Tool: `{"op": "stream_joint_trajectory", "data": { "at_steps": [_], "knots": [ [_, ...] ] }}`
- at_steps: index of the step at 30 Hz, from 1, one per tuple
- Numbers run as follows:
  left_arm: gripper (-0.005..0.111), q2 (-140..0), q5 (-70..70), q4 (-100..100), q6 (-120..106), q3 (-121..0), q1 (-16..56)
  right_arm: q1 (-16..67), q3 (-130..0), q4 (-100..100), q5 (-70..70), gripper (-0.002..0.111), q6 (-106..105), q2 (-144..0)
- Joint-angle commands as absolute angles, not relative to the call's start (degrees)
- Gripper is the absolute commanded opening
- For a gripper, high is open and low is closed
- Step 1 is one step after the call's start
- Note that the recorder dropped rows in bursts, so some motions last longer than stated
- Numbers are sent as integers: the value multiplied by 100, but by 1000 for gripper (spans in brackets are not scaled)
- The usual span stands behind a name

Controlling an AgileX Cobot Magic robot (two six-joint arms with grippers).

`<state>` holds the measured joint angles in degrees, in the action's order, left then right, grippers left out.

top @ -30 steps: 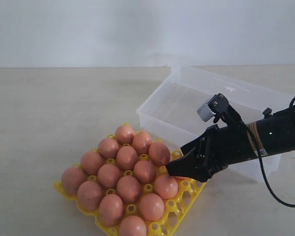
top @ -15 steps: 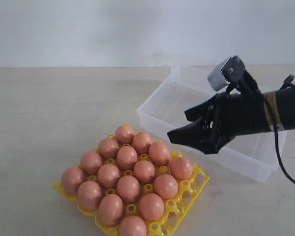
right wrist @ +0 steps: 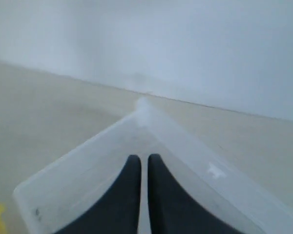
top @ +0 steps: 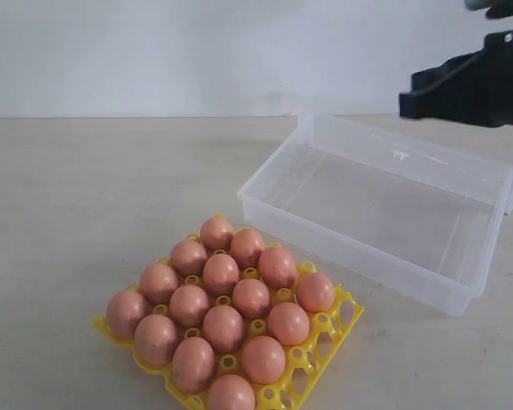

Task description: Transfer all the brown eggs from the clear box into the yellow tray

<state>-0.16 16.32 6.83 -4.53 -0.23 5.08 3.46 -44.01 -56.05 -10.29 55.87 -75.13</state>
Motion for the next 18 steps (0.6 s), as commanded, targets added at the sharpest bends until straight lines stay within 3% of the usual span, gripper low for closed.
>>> {"op": "stream_joint_trajectory", "data": {
  "at_steps": [1, 6, 11, 14, 18],
  "knots": [
    [4, 0, 1631, 666, -452, 0, 538, 212, -4807, -3647, -518, 1, 5534, -7414],
    [4, 0, 1631, 666, -452, 0, 538, 107, -4799, -3196, -1976, 1, 5550, -6849],
    [4, 0, 1631, 666, -452, 0, 538, 118, -4799, -3796, -2218, 1, 5038, -5621],
    [4, 0, 1631, 666, -452, 0, 538, 118, -4799, -4347, -1536, 0, 4226, -4667],
    [4, 0, 1631, 666, -452, 0, 538, 118, -4799, -4735, 504, 0, 3323, -3598]
  ]
}}
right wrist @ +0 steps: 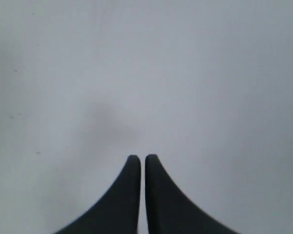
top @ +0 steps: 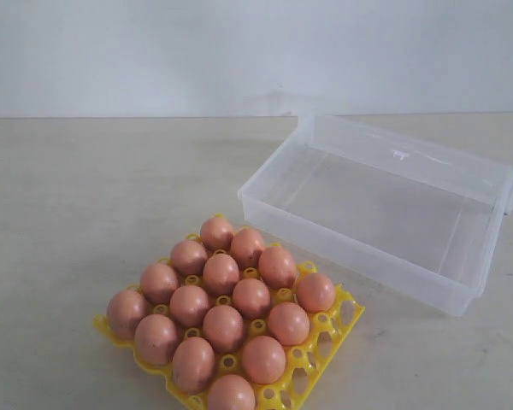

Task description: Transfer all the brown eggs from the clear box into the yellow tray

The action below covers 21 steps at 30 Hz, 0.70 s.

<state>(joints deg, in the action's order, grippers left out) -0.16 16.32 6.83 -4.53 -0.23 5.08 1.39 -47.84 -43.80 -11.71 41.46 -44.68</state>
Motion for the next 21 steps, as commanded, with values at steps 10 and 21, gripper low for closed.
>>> {"op": "stream_joint_trajectory", "data": {
  "at_steps": [10, 21],
  "knots": [
    [4, 0, 1631, 666, -452, 0, 538, 118, -3844, -4434, -134, 0, 2855, -1162],
    [4, 0, 1628, 666, -452, 0, 538, 118, -3268, -3351, 1739, 0, 3607, 0]
  ]
}}
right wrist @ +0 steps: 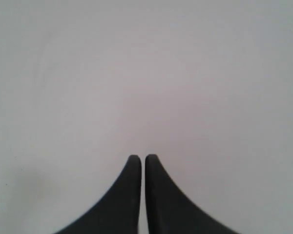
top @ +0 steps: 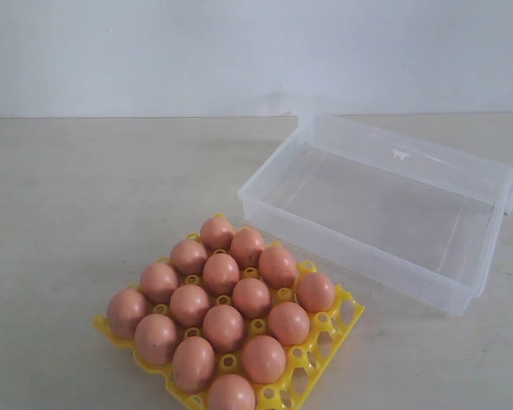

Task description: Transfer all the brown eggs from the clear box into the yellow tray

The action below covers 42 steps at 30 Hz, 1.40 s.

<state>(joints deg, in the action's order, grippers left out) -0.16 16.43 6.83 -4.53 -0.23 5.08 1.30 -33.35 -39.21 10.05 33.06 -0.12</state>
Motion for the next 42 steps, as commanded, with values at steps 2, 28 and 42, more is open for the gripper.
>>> {"op": "stream_joint_trajectory", "data": {
  "at_steps": [2, 28, 42],
  "knots": [
    [4, 0, 1628, 666, -452, 0, 538, 118, -3268, -3351, 1682, 0, 3540, 0],
    [4, 0, 1628, 666, -452, 0, 538, 118, 0, -607, 1438, 0, 820, 0],
    [4, 0, 1628, 666, -452, 0, 538, 109, 0, -849, 2082, 0, 737, 0]
  ]
}}
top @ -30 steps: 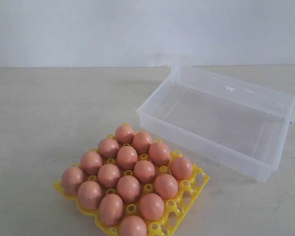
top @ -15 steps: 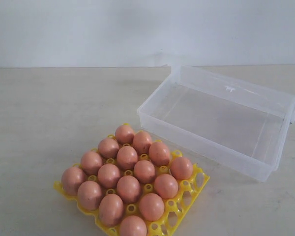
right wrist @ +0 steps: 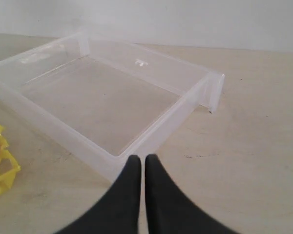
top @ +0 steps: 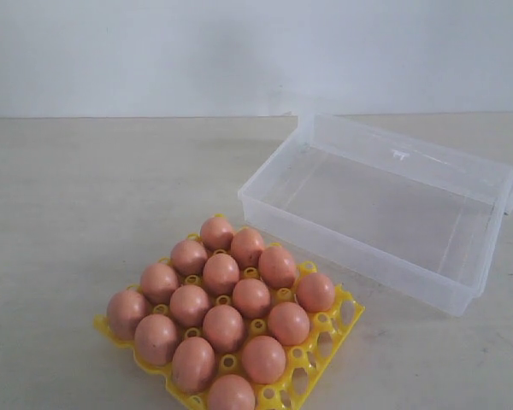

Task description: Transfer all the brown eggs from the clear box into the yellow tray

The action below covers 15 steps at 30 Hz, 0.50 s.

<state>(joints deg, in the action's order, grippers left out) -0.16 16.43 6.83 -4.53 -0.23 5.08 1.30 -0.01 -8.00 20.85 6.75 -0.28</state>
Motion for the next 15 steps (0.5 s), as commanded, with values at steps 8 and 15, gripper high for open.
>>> {"op": "stream_joint_trajectory", "data": {
  "at_steps": [8, 15],
  "knots": [
    [4, 0, 1629, 666, -452, 0, 538, -844, 0, -684, 2114, 0, 332, 0],
    [4, 0, 1629, 666, -452, 0, 538, -687, 0, -994, 2088, 0, 927, 0]
  ]
}}
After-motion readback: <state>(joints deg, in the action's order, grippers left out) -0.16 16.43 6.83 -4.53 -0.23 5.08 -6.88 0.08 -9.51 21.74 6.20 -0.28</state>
